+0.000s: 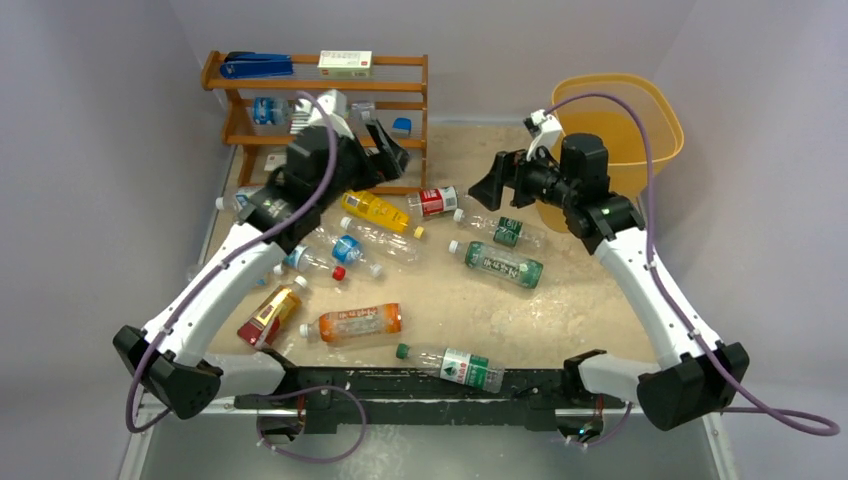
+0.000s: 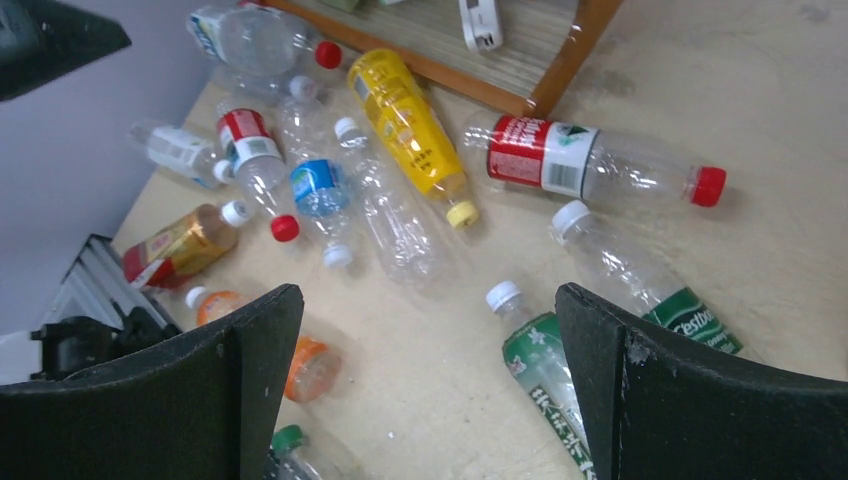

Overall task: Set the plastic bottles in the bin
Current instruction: Pick up the plastic bottle at the center of the board, then place the plastic bottle in the trash bin.

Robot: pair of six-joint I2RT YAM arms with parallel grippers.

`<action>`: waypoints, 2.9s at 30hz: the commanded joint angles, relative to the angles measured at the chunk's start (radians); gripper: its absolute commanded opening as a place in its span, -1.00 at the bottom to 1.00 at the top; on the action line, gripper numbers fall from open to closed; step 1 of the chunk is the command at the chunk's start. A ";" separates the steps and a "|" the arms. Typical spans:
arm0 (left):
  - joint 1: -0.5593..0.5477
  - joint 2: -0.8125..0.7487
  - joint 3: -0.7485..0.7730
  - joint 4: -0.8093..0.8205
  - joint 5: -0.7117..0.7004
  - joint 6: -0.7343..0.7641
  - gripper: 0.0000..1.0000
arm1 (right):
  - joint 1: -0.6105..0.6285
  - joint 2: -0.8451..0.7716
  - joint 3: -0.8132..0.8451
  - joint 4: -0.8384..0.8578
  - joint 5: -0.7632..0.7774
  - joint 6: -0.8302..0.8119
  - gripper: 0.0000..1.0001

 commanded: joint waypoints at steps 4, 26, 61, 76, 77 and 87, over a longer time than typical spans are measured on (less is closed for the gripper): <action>-0.262 -0.026 -0.230 0.091 -0.363 -0.008 0.93 | 0.053 -0.005 -0.166 0.004 0.205 -0.064 1.00; -0.427 -0.470 -0.704 -0.056 -0.498 -0.280 0.93 | 0.100 0.241 -0.279 0.043 0.422 -0.124 1.00; -0.427 -0.612 -0.803 -0.090 -0.474 -0.329 0.91 | 0.295 0.288 -0.311 -0.023 0.424 0.023 0.12; -0.428 -0.663 -0.814 -0.113 -0.479 -0.334 0.91 | 0.063 0.168 0.444 -0.324 0.350 -0.042 0.05; -0.427 -0.665 -0.815 -0.111 -0.479 -0.334 0.91 | 0.022 0.183 0.505 -0.335 0.337 -0.052 0.05; -0.428 -0.675 -0.788 -0.133 -0.476 -0.320 0.91 | -0.275 0.319 0.919 -0.323 0.369 -0.058 0.05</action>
